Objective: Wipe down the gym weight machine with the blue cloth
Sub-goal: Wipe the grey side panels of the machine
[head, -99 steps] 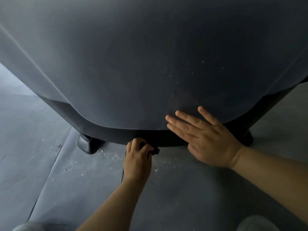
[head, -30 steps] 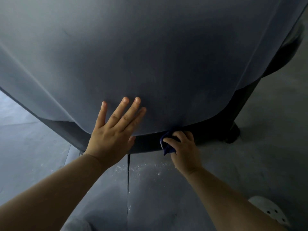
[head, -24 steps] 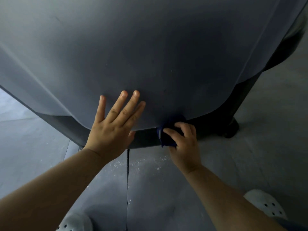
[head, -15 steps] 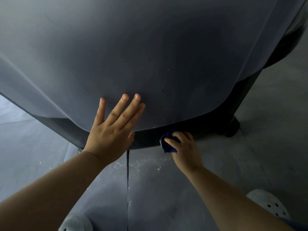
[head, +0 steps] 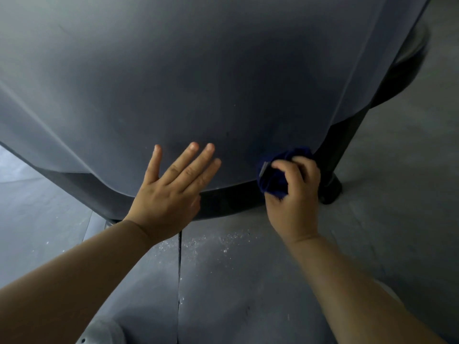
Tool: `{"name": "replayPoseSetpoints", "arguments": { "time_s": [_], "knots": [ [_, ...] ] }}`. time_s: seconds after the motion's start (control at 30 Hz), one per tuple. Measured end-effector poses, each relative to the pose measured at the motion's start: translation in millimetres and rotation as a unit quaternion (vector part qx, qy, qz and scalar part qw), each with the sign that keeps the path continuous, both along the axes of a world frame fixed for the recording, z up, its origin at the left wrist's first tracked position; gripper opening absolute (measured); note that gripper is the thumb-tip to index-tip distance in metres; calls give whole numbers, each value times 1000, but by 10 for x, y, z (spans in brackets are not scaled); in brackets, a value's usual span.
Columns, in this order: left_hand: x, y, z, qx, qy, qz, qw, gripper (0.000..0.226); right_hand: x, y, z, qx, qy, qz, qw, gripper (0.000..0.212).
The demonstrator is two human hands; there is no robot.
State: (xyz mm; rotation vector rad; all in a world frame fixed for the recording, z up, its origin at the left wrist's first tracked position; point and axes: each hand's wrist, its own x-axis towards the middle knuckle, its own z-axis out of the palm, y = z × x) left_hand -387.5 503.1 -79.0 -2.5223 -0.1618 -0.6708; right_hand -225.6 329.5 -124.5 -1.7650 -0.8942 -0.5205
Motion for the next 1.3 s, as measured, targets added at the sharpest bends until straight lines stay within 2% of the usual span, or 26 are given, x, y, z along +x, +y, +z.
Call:
{"name": "replayPoseSetpoints", "arguments": {
  "time_s": [0.1, 0.23, 0.37, 0.43, 0.53, 0.63, 0.7, 0.77, 0.87, 1.03, 1.17, 1.3],
  "knots": [
    [168, -59, 173, 10, -26, -13, 1000, 83, 130, 188, 170, -11, -42, 5, 999, 44],
    [316, -33, 308, 16, -44, 1, 999, 88, 162, 212, -228, -64, -69, -13, 995, 41],
    [363, 21, 211, 44, -55, 2, 998, 93, 185, 75, -827, -188, -13, 13, 982, 50],
    [392, 17, 177, 36, -66, 3, 997, 95, 237, -11, -908, -212, 22, 15, 977, 51],
    [406, -19, 163, 18, -73, 6, 997, 96, 292, -73, -625, -117, 25, -16, 993, 38],
    [400, -41, 159, 10, -72, 12, 997, 100, 301, -30, 3, 12, -9, -22, 1000, 33],
    [401, -62, 166, 2, -69, 16, 998, 100, 358, 71, 346, 52, -28, -37, 998, 30],
    [395, -83, 184, -5, -65, 18, 998, 100, 409, 151, 432, 52, -39, -51, 997, 29],
    [362, -55, 191, 7, -55, 9, 998, 96, 345, 157, 126, 28, -40, -43, 998, 28],
    [308, 93, 167, 58, -45, -25, 997, 84, -139, 304, -521, -84, -51, 64, 993, 24],
    [325, 126, 139, 51, -48, -32, 997, 80, -234, 421, -789, -161, -49, 111, 979, 50],
    [329, 135, 132, 60, -58, -30, 996, 82, -224, 385, -1078, -231, -47, 127, 964, 50]
  ]
}}
